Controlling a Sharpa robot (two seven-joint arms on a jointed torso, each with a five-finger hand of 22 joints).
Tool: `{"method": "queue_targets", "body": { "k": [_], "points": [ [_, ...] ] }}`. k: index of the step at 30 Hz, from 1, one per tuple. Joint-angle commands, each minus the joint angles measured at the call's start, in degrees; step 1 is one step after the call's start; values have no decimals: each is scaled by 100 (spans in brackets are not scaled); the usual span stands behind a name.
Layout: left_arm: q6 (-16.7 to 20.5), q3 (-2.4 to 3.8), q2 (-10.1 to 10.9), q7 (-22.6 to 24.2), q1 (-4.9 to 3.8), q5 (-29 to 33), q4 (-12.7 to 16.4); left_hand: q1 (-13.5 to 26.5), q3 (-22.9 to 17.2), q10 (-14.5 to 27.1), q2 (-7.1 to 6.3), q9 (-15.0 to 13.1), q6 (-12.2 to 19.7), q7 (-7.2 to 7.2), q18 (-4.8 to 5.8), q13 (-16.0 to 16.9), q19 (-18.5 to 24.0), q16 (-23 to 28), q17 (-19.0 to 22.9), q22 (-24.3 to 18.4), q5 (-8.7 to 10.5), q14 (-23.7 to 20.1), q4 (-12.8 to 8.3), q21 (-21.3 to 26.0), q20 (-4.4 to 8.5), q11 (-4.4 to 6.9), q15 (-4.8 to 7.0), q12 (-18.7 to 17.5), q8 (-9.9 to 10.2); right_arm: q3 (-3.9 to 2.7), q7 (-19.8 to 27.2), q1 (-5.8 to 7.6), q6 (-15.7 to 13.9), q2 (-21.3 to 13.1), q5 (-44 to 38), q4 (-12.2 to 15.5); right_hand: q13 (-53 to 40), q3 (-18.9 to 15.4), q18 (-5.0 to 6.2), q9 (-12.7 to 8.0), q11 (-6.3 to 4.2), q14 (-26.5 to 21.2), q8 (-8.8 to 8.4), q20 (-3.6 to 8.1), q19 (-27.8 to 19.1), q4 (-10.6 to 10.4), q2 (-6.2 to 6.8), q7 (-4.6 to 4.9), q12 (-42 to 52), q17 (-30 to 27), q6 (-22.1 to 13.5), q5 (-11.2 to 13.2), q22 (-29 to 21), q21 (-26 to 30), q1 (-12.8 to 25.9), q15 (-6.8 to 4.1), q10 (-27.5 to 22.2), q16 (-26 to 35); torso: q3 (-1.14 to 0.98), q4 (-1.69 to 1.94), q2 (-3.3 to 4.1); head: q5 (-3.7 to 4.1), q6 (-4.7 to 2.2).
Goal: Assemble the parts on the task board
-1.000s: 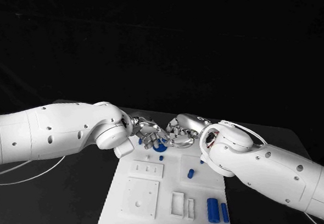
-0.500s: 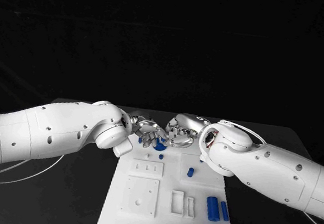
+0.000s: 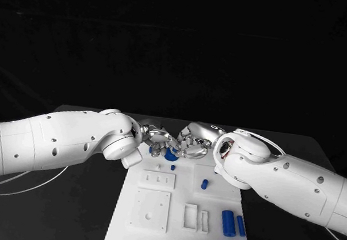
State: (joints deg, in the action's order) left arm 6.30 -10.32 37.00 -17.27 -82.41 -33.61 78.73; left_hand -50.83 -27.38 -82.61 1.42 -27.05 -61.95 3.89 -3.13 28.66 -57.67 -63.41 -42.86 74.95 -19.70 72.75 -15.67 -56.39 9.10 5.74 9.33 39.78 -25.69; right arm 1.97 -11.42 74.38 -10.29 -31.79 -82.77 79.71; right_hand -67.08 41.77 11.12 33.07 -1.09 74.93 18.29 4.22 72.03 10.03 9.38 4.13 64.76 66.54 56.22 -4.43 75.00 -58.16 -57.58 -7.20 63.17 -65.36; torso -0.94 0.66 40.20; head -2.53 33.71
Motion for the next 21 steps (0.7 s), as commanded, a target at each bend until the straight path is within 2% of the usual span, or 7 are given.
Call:
{"method": "queue_targets", "body": {
  "k": [1,5,9,11,12,16,21],
  "points": [
    [178,5,0,-13,-9,-318,13,-34,-25,34,-26,-1814,-577,-408,-101,100,-25,-112,-58,25,-115,-15,2,-80,500,47,55,137,-89,6,-22,-7,-14,-10,42,-43,17,18,388,-85,74,-3,-130,28,-46,-83,155,196,-49,-22,-78,-53,36,56,22,65,-48,63,-2,-2,3,-5,12],
    [203,4,-1,-76,-9,-443,19,-15,-50,66,-12,-1980,-599,-424,-99,176,-25,-192,-85,17,-289,-15,1,-158,525,64,78,247,-62,8,15,-7,-29,-21,127,-66,39,22,388,-109,122,-8,-210,25,-53,-150,245,246,-87,-35,-199,-33,18,95,21,110,-82,102,-1,3,2,-15,25],
    [107,2,7,-155,-9,-658,18,-17,-82,102,-1,-2124,-623,-432,-96,229,-11,-241,-91,2,-601,-23,-30,-225,545,72,90,327,-13,9,122,-7,-216,-80,287,-79,102,-100,388,-270,308,-86,-569,5,-133,-188,403,442,-186,-48,-822,-47,-3,178,76,283,-210,174,-4,-4,1,-24,28],
    [38,1,10,-206,-9,-796,22,-15,-85,107,3,-2149,-628,-433,-96,237,-11,-248,-90,-2,-636,-22,-31,-238,550,74,93,339,-1,10,212,-7,-309,-131,434,-79,119,-145,388,-299,351,-112,-626,-5,-162,-194,435,487,-208,-53,-922,-59,-10,206,84,330,-246,196,-6,-7,-2,-28,32],
    [-37,1,13,-266,-9,-876,26,-14,-86,107,5,-2158,-631,-434,-96,241,-12,-252,-90,-3,-649,-20,-31,-243,551,74,94,345,3,10,336,-7,-343,-175,599,-85,135,-217,387,-330,388,-147,-693,-20,-199,-210,520,525,-236,-61,-1043,-76,-18,235,147,370,-289,223,-5,-12,-4,-35,37],
    [-254,-5,49,-505,-9,-1173,54,-8,-87,109,14,-2182,-637,-436,-94,249,-11,-262,-90,-7,-676,-16,-28,-256,554,75,96,358,14,10,902,-6,-243,-380,1463,-163,203,-489,388,-365,491,-314,-774,-98,-382,-277,591,625,-317,-116,-1225,-361,-65,403,249,463,-474,364,-2,-9,1,-37,49],
    [-333,-54,93,-681,-9,-1509,64,0,-87,106,33,-2211,-647,-437,-88,260,0,-284,-95,-6,-686,-11,-28,-276,553,74,84,379,28,8,1331,2,-395,-651,2077,-418,295,-1002,382,-349,547,-602,-781,-230,-720,-133,479,678,-394,-194,-1326,-961,-92,631,326,523,-772,554,-8,-2,-3,-78,85]
  ]
}}
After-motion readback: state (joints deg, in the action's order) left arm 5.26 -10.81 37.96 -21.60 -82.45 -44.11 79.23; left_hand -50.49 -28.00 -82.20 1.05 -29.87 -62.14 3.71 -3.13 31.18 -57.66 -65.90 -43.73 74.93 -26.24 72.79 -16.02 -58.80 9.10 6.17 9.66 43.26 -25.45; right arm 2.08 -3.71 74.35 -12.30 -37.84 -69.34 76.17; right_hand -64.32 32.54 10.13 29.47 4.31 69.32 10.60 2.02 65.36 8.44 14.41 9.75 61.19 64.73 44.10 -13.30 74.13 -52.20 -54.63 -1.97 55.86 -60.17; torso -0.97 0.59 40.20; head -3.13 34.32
